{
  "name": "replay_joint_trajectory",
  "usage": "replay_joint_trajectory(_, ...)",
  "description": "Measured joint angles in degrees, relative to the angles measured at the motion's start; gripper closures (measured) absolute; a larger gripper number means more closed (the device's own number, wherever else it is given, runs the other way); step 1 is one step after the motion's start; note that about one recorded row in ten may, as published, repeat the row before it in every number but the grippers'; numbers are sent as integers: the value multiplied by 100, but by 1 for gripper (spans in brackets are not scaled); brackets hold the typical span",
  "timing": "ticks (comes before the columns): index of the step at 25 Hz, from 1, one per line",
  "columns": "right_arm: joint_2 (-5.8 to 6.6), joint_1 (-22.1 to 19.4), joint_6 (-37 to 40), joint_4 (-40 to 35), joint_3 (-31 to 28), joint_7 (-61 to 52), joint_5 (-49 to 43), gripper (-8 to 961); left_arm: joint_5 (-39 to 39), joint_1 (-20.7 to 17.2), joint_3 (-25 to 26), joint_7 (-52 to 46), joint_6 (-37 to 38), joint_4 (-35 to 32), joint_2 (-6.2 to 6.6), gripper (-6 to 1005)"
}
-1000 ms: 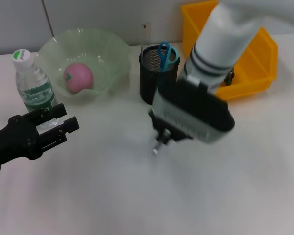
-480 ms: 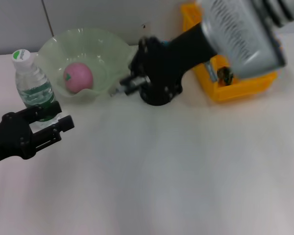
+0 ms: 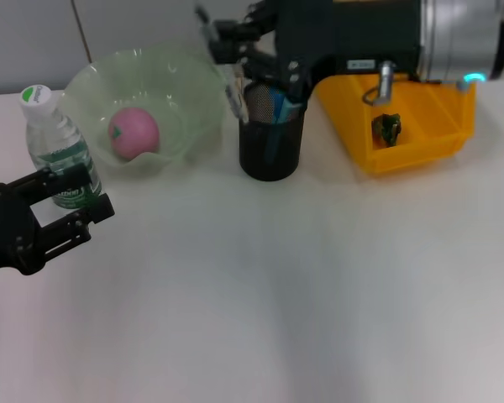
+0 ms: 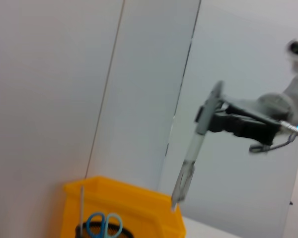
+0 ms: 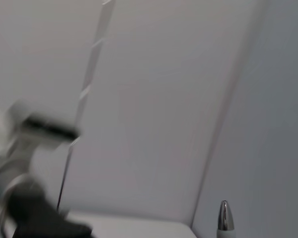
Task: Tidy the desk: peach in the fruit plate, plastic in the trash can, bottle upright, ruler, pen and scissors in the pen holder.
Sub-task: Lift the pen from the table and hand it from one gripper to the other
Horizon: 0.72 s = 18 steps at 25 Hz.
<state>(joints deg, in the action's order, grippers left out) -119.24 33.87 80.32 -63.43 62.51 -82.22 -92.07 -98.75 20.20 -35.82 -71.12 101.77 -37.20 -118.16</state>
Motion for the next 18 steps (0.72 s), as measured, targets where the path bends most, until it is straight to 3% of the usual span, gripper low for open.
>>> replay_joint_trajectory(7, 16, -456, 73, 1100, -9, -106, 1224, 842, 118, 27, -29, 151, 165, 72, -26, 398)
replay_joint_trajectory(11, 30, -493, 279, 1395, 22, -106, 1362, 842, 126, 18, -25, 253, 166, 156, -35, 399)
replay_joint_trajectory(16, 165, -493, 374, 1885, 400, -106, 2048, 842, 221, -16, 36, 539, 161, 405, -26, 399)
replay_joint_trajectory(18, 150, -499, 395, 2008, 396, -49, 2222, 842, 241, -25, 38, 620, 165, 423, -26, 399)
